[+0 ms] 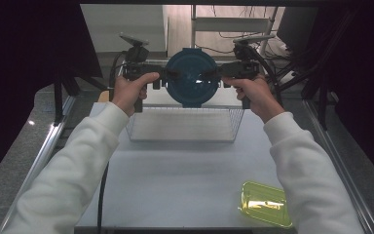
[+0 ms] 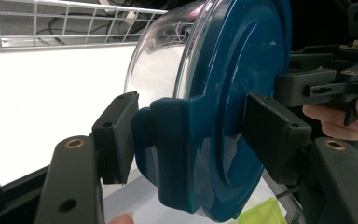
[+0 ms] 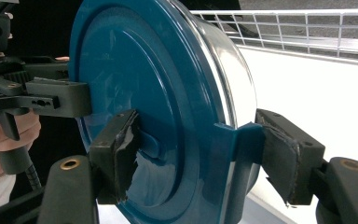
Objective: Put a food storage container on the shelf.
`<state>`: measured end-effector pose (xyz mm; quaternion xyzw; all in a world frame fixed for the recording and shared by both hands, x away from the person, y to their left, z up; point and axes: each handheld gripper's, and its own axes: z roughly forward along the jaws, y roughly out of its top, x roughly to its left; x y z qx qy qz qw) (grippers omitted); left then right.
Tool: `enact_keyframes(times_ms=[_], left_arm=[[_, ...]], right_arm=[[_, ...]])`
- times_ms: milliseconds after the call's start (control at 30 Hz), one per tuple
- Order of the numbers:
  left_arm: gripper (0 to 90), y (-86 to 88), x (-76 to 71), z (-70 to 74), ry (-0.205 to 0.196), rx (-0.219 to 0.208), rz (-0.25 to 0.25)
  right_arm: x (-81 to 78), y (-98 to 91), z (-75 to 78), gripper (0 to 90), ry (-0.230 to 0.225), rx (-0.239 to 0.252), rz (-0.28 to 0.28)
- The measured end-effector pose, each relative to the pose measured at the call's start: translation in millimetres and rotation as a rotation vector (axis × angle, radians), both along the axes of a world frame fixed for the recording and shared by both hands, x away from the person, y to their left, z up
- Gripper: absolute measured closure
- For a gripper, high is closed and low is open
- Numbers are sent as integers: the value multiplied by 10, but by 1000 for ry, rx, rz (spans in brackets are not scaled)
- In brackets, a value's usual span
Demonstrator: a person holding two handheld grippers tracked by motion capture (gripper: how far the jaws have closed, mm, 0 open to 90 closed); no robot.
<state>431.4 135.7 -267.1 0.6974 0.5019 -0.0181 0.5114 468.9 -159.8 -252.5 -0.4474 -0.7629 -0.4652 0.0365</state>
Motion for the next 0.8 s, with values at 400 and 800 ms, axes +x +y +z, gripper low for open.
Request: enact_keyframes(times_ms=[400, 800], left_arm=[[375, 96, 197, -48, 18, -8, -12], [375, 168, 400, -209, 70, -14, -13]], right_arm=[[174, 78, -32, 324, 24, 1, -11], [394, 147, -189, 322, 95, -1, -19]])
